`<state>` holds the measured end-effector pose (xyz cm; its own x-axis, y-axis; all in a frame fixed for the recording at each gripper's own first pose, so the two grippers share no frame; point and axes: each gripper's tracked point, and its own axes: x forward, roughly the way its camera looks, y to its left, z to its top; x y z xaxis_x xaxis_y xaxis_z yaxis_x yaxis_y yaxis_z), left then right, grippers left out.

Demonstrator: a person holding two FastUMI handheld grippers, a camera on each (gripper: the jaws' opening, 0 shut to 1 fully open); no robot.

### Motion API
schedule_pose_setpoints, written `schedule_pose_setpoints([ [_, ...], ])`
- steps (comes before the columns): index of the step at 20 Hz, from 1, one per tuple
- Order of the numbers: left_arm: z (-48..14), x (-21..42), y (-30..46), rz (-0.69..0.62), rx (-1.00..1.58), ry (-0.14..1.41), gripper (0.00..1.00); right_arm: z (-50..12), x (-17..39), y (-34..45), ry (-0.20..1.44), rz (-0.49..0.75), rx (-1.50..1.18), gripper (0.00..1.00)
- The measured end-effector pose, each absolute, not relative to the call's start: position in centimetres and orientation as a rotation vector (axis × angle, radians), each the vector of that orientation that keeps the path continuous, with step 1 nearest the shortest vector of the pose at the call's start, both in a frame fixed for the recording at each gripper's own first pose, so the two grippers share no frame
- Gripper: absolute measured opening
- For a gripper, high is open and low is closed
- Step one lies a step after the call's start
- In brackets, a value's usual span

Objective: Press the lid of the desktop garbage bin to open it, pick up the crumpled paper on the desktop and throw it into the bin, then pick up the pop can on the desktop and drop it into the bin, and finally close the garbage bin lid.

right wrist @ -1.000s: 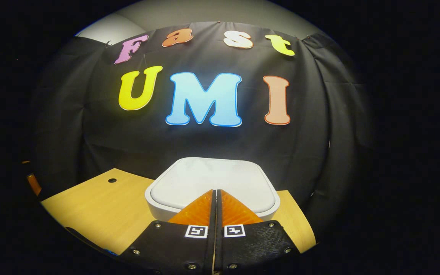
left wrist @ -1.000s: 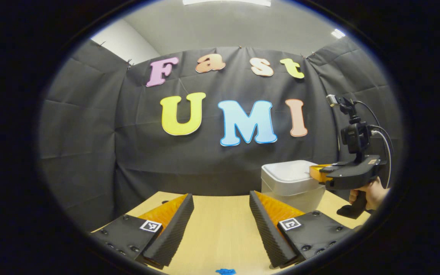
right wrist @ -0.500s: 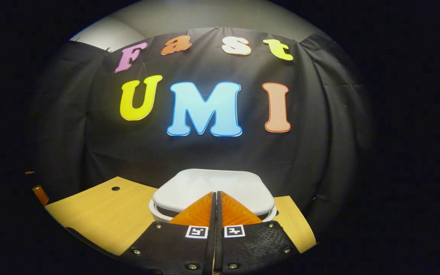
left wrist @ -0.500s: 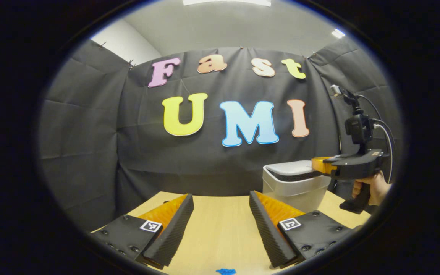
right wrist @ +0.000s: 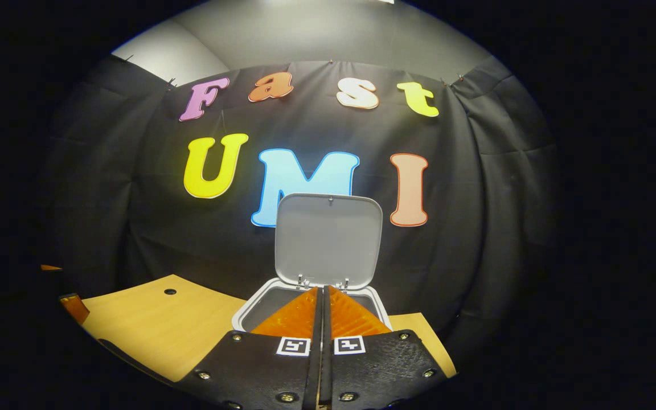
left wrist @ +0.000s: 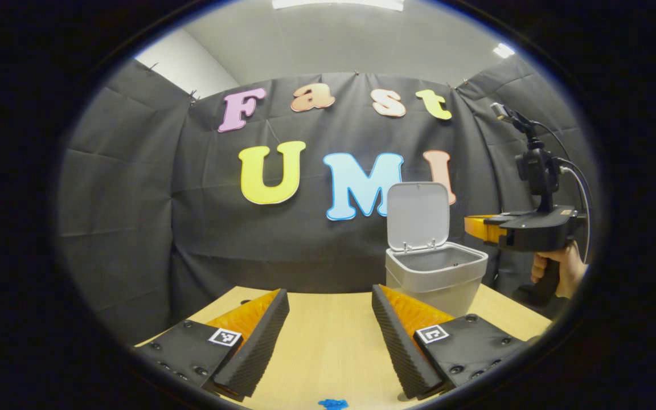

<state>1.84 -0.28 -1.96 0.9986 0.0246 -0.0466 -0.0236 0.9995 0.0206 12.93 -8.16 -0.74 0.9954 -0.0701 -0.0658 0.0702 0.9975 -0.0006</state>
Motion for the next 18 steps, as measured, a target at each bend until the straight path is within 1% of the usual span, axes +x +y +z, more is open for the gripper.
schedule_pose_setpoints([
  [7, -2.9, 1.6, 0.2, 0.015, 0.019, 0.076, 0.96, -0.2, 10.6, -7.6, 0.049, -0.076, -0.021, 0.01],
  [10, -4.3, 1.5, 1.1, 0.026, 0.028, 0.104, 0.96, -1.0, 9.3, -6.4, 0.059, -0.051, -0.006, 0.01],
  [12, -5.8, 1.6, 1.3, 0.023, 0.017, 0.136, 0.96, -1.6, 8.6, -5.5, 0.072, -0.025, 0.001, 0.04],
  [13, -6.5, 1.7, 1.5, 0.02, 0.011, 0.152, 0.96, -2.0, 8.4, -4.9, 0.083, -0.008, 0.006, 0.23],
  [14, -7.3, 1.6, 1.7, 0.016, 0.005, 0.17, 0.96, -2.3, 8.0, -4.6, 0.092, 0.002, 0.01, 0.19],
  [15, -8.1, 1.6, 1.8, 0.012, -0.001, 0.19, 0.96, -2.5, 7.8, -4.2, 0.097, 0.016, 0.015, 0.28],
  [16, -9.1, 1.7, 1.9, 0.004, -0.015, 0.212, 0.96, -2.9, 7.6, -3.8, 0.106, 0.023, 0.019, 0.34],
  [18, -11.1, 1.6, 2.2, -0.008, -0.047, 0.262, 0.96, -3.6, 7.3, -3.1, 0.127, 0.039, 0.023, 0.57],
])
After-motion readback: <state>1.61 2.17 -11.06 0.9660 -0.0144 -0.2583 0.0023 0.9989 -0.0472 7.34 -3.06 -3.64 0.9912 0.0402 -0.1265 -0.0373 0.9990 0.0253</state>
